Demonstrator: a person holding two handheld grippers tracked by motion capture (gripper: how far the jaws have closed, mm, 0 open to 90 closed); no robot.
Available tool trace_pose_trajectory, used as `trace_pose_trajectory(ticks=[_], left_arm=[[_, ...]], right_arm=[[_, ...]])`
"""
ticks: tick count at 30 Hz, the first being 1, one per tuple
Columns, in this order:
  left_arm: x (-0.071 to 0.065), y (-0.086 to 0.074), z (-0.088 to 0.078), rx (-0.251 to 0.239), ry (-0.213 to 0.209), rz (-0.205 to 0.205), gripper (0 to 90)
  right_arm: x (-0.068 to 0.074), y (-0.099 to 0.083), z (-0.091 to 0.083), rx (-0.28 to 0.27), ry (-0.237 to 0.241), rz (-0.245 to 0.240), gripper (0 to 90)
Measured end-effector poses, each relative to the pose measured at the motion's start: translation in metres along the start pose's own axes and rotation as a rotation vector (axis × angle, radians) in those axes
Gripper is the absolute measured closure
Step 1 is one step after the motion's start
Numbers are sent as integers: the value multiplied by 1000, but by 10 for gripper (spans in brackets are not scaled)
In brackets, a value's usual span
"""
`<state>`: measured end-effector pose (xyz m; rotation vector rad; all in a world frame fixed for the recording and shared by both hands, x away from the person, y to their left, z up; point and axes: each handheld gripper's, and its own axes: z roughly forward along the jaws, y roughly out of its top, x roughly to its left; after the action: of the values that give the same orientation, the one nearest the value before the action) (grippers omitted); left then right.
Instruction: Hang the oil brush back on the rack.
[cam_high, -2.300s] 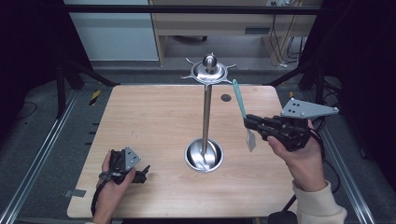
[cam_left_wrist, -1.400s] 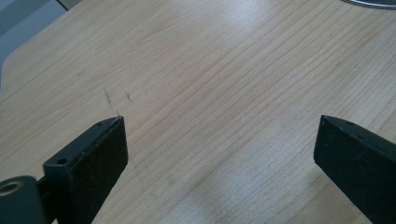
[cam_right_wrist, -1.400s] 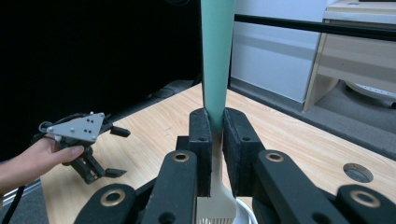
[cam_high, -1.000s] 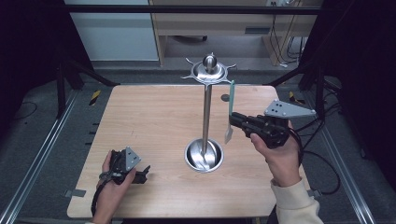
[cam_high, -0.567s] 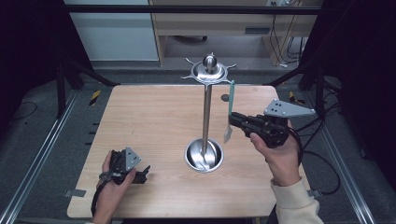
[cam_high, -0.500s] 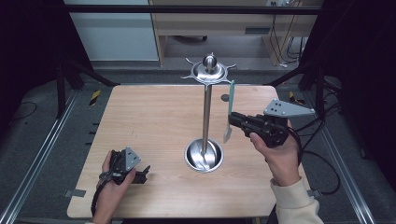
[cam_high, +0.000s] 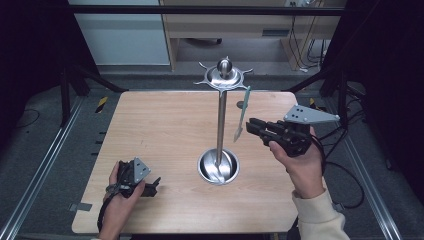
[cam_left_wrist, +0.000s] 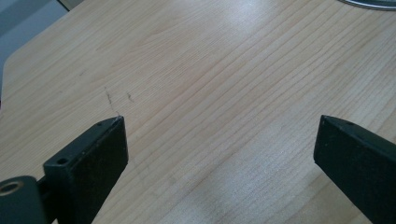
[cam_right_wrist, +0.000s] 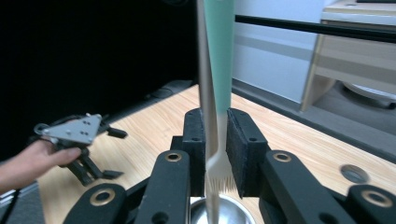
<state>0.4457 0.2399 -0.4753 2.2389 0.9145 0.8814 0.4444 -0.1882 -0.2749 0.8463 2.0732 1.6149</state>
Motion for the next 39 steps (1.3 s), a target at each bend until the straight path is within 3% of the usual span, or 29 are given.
trace_pose_trajectory(ticks=[1,2,7,12,24,39], left_arm=[[0,0,0,0,0,0,26],[0,0,0,0,0,1,26],[0,0,0,0,1,2,26],[0,0,0,2,1,2,26],[0,0,0,0,2,1,26],[0,1,0,1,0,1,25]], right_arm=[[0,0,0,0,0,0,774],[0,-1,-3,23,-37,-13,748],[-2,-4,-9,79,-106,-32,629],[-6,-8,-13,109,-151,-32,520],[-12,-12,-15,123,-175,-21,390],[-24,-19,-26,118,-279,-16,191]])
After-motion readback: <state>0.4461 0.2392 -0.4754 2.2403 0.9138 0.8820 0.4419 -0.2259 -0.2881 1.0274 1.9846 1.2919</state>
